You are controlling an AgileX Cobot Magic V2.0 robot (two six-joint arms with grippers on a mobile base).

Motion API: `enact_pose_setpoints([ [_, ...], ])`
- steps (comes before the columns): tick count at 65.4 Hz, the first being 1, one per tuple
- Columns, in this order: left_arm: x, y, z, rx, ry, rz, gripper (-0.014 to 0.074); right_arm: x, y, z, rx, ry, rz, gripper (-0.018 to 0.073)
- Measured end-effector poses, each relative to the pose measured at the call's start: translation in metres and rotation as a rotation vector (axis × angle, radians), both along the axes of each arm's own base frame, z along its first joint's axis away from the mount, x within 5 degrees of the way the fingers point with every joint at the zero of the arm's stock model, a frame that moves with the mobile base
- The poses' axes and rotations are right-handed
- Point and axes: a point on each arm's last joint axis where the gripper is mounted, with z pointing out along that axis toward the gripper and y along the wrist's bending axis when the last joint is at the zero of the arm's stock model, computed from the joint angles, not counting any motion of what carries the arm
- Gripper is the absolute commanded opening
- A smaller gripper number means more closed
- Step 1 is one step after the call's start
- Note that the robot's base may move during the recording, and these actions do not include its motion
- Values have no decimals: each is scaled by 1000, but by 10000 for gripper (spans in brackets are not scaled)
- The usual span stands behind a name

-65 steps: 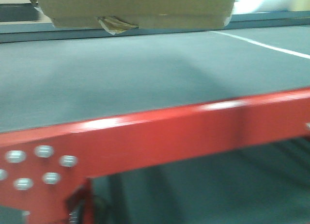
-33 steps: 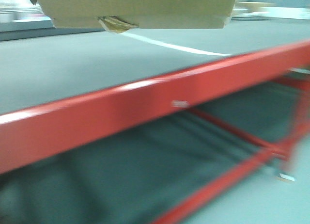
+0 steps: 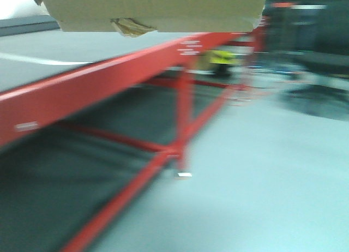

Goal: Stack two boxes on right shelf middle
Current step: 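Hold the boxes raised while the base drives to the steel shelf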

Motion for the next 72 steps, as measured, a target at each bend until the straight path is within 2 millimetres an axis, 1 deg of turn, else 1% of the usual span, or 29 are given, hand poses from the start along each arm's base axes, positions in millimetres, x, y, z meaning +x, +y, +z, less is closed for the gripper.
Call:
enact_pose_setpoints([
  [72,0,0,0,0,-2,-1,-111,0,0,0,-2,-1,-1,-151],
])
